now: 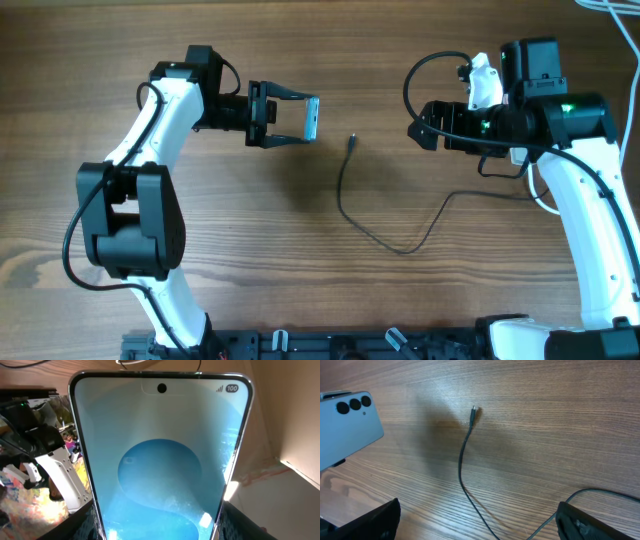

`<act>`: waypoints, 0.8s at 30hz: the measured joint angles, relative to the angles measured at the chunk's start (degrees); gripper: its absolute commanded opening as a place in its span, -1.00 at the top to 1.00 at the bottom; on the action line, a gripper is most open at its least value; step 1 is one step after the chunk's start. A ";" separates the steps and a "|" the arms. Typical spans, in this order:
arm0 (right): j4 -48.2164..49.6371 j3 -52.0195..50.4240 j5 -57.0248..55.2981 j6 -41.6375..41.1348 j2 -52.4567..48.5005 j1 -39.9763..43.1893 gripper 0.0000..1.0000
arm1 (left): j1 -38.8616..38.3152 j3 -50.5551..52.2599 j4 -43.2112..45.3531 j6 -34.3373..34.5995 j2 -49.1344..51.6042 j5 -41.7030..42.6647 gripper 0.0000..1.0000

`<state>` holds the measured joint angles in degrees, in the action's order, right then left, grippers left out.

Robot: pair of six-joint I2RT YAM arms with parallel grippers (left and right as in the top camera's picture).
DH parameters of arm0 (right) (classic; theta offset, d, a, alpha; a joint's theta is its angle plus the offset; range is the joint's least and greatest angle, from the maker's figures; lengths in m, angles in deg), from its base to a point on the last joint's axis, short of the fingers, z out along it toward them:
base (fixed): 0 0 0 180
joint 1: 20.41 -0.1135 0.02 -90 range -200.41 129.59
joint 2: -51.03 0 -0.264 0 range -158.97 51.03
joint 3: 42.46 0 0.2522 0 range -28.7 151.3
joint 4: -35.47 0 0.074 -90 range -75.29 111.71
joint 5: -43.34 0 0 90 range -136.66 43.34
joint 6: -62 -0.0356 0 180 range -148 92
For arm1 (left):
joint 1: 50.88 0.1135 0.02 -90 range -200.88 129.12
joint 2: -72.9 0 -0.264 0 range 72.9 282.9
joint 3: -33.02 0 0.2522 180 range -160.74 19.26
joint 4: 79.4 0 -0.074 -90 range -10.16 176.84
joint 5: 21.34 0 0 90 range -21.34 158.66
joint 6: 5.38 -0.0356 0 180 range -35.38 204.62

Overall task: Plug charger to phone and switch on socket
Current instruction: 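Lift the phone and tilt it upright with the left gripper, then bring the right gripper to the phone's side edge held by left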

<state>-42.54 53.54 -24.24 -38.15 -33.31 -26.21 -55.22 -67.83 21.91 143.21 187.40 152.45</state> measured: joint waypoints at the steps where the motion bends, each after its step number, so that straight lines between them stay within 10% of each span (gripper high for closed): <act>1: -0.02 0.00 0.00 0.00 0.00 0.00 -0.99 | 0.00 0.00 0.00 -0.02 0.02 -0.39 0.92; 24: 0.17 0.00 0.00 0.00 0.00 0.00 -1.00 | 0.00 0.00 0.00 0.35 -0.04 -20.83 0.92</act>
<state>-42.37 53.54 -24.24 -38.15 -33.31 -26.21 -55.22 -67.83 21.91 143.56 187.35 131.62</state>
